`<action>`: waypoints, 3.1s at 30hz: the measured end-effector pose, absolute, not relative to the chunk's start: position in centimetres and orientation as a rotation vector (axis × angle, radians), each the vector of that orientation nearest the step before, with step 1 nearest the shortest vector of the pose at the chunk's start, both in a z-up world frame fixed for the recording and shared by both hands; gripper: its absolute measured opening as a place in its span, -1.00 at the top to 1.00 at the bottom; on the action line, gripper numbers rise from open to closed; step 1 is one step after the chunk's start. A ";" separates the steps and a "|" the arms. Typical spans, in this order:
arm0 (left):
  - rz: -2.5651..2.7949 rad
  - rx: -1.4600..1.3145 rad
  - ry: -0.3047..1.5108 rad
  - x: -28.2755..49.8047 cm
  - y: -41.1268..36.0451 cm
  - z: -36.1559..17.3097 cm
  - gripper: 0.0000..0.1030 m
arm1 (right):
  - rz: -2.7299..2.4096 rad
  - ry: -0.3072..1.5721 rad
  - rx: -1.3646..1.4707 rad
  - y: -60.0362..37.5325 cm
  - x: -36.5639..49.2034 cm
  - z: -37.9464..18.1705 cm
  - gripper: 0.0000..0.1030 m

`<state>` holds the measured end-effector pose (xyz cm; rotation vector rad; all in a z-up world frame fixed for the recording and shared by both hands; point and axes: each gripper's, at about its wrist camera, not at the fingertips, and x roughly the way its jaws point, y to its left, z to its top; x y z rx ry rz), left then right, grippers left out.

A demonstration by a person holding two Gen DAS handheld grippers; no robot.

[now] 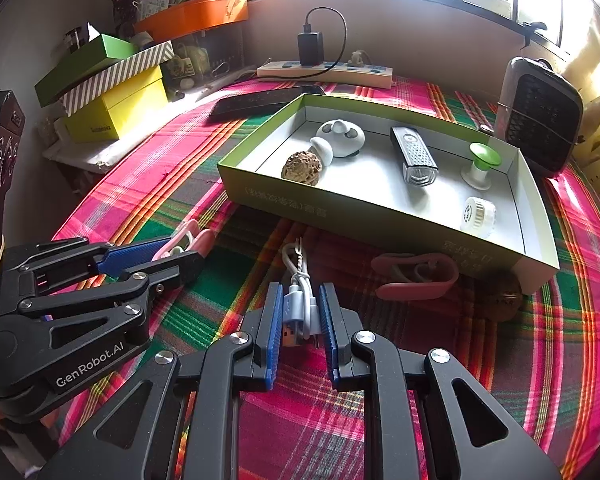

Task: Organize objects
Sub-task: 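Carry the pink clip with the left gripper while the right carries the cable toward the box, then lower the pink clip into the box with the left gripper while the right lowers the cable in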

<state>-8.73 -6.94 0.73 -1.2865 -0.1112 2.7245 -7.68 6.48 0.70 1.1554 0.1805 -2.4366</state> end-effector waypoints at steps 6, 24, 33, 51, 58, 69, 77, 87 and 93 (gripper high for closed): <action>2.724 -1.276 -0.099 -8.6 -6.6 0.9 0.57 | -2.443 0.172 1.151 6.7 -7.4 0.9 0.62; 2.724 -1.236 -0.099 -8.0 -6.0 2.5 0.57 | -2.482 0.139 1.123 7.7 -6.6 2.0 0.62; 2.723 -1.210 -0.082 -8.0 -5.4 3.5 0.57 | -2.506 0.120 1.103 8.4 -6.4 2.9 0.62; 2.711 -1.160 -0.069 -9.0 -4.2 5.5 0.57 | -2.557 0.070 1.067 10.5 -6.7 4.6 0.62; 2.699 -1.153 -0.063 -9.7 -3.7 5.9 0.57 | -2.585 0.063 1.048 11.2 -7.1 5.4 0.62; 2.682 -1.142 -0.053 -10.9 -2.9 6.5 0.57 | -2.618 0.063 1.037 12.5 -8.0 6.3 0.62; 2.663 -1.150 -0.069 -12.3 -2.9 6.9 0.57 | -2.636 0.072 1.036 12.9 -9.2 6.9 0.62; 2.650 -1.161 -0.062 -14.7 -2.4 6.9 0.57 | -2.658 0.076 1.066 14.0 -12.1 7.1 0.62; 2.640 -1.181 -0.054 -16.4 -1.8 6.5 0.57 | -2.657 0.062 1.097 14.6 -14.2 7.0 0.62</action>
